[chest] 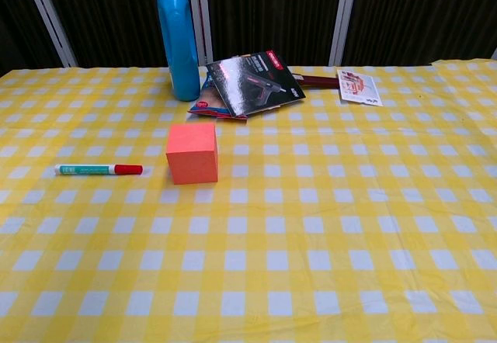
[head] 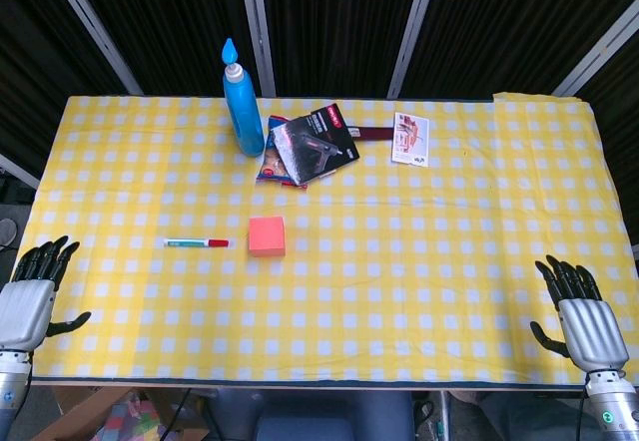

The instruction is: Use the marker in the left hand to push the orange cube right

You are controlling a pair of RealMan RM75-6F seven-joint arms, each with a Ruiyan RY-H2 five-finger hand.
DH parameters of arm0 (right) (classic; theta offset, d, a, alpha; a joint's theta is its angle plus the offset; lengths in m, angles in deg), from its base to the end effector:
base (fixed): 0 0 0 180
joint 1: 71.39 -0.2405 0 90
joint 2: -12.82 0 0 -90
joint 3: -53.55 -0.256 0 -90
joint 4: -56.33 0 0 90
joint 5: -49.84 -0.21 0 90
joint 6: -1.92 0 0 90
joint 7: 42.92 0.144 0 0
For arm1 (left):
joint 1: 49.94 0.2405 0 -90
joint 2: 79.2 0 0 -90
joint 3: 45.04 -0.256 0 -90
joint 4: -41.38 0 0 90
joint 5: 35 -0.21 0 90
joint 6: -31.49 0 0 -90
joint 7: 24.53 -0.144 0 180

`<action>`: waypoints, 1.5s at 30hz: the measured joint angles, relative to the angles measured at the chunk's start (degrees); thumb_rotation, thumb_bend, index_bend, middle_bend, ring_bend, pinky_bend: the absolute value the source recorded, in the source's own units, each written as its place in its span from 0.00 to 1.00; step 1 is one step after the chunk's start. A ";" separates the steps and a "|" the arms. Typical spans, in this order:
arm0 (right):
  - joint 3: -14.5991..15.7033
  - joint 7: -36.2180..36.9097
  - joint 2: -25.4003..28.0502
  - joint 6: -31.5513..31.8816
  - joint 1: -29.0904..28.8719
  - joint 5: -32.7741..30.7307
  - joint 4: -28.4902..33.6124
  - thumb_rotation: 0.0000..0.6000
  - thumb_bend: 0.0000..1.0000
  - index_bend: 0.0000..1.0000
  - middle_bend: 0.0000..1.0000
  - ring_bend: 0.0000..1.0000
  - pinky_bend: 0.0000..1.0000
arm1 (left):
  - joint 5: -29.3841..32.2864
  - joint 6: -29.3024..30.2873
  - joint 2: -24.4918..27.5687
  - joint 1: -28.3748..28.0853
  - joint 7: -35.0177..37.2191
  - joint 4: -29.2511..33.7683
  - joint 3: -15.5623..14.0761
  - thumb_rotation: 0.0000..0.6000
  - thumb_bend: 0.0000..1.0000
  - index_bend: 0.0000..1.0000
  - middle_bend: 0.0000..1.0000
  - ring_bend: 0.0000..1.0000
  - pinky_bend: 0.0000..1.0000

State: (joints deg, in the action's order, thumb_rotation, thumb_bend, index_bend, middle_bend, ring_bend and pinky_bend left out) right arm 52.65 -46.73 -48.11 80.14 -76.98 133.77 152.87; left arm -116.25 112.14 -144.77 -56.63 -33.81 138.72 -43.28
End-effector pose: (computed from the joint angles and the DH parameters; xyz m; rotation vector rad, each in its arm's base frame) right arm -0.3126 -0.1752 0.1514 1.4681 -0.9855 0.7666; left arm -0.3011 0.1839 0.1337 -1.4263 -0.9561 -0.7939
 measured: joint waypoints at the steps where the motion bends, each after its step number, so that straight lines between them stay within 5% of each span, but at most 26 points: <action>1: -0.01 0.02 -0.02 0.07 0.01 0.05 -0.01 1.00 0.38 0.00 0.00 0.00 0.00 | 0.00 -0.01 0.01 0.00 -0.01 0.01 -0.01 1.00 0.14 0.00 0.00 0.00 0.01; 19: -0.57 1.44 -1.52 3.15 0.44 2.20 -1.73 1.00 0.38 0.00 0.00 0.00 0.00 | 3.73 -5.03 -1.09 -2.84 -1.25 0.15 1.54 1.00 0.14 0.01 0.00 0.00 0.01; 25: -0.52 1.95 -1.64 3.01 0.42 2.48 -2.13 1.00 0.38 0.00 0.00 0.00 0.00 | 8.57 -10.04 -2.97 -6.86 -4.16 -0.02 4.17 1.00 0.19 0.23 0.01 0.00 0.06; 37: -0.42 2.64 -1.30 2.45 0.29 2.34 -1.90 1.00 0.38 0.00 0.00 0.00 0.00 | 22.07 -18.42 -14.89 -19.27 -16.96 -7.29 10.93 1.00 0.28 0.39 0.06 0.00 0.09; 45: -0.48 3.44 -1.14 2.27 0.22 2.22 -1.89 1.00 0.38 0.00 0.00 0.00 0.00 | 29.58 -21.24 -21.26 -24.83 -23.01 -14.07 12.51 1.00 0.31 0.44 0.07 0.00 0.09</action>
State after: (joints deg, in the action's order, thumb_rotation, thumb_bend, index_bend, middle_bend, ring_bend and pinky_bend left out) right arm 52.17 -43.28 -49.25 82.41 -76.76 135.99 150.97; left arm -86.67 90.90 -166.03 -81.46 -56.83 124.65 -30.77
